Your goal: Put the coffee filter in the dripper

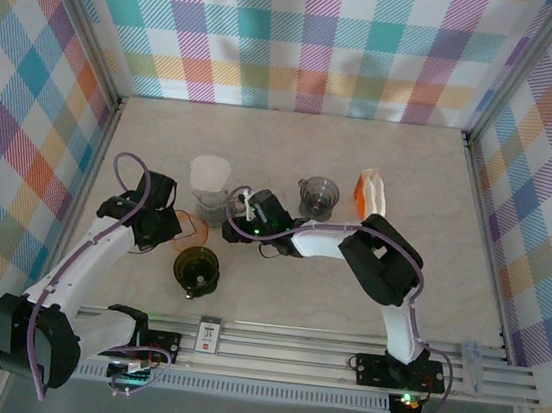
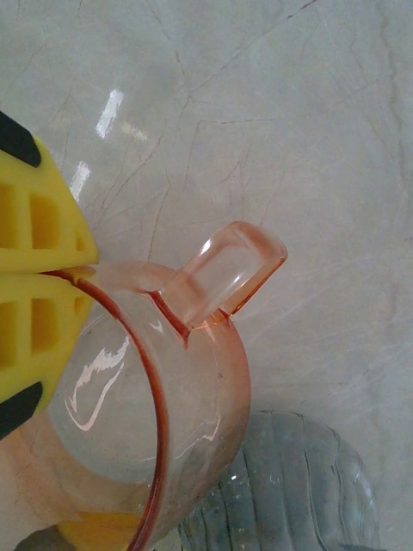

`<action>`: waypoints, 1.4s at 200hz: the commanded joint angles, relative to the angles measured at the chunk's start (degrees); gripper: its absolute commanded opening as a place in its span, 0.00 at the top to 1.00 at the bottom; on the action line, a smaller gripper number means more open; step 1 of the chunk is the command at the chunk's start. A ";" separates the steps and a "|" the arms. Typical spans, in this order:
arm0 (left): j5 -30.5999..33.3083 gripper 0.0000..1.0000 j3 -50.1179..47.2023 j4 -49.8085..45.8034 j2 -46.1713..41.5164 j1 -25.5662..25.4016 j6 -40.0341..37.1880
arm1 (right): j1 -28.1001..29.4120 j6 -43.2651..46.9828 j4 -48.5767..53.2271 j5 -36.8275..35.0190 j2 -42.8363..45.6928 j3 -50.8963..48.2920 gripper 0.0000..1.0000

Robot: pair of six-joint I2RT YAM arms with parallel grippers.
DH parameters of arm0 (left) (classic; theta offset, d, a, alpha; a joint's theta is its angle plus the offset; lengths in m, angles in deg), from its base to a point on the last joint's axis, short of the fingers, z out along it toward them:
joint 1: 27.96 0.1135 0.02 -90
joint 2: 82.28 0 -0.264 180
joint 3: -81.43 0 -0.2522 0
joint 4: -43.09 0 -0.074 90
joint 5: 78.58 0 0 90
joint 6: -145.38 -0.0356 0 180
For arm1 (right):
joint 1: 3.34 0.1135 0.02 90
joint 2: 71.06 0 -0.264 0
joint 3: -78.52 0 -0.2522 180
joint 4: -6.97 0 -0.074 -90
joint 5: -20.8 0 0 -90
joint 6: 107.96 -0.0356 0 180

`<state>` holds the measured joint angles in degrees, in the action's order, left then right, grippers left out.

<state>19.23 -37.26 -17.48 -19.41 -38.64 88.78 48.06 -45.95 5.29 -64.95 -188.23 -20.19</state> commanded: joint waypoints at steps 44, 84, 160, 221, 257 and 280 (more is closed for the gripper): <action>-2.40 1.00 3.78 -3.74 -5.43 -0.25 0.77 | 0.99 -2.76 -4.88 -1.56 19.30 -15.33 0.37; 0.29 1.00 7.00 -8.21 -9.88 -7.43 2.66 | 0.99 -4.32 -3.06 -5.30 31.91 -25.50 0.37; 11.76 1.00 15.13 -6.59 -2.22 -35.85 10.48 | 0.87 -2.55 16.05 -19.66 57.21 -34.58 0.33; 9.04 1.00 21.88 -3.39 18.52 -47.45 6.96 | 0.63 -5.42 33.17 -27.75 74.24 -39.49 0.30; 7.40 1.00 23.95 -3.65 26.95 -48.55 4.21 | 0.56 -7.16 38.06 -28.31 79.55 -41.42 0.28; 6.78 1.00 25.21 -3.84 30.08 -48.56 2.81 | 0.55 -7.32 39.24 -28.17 79.52 -41.37 0.27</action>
<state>26.86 -15.27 -21.39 9.18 -86.57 94.18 48.76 -51.90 40.68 -91.77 -109.06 -61.39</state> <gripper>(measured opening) 0.052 0.726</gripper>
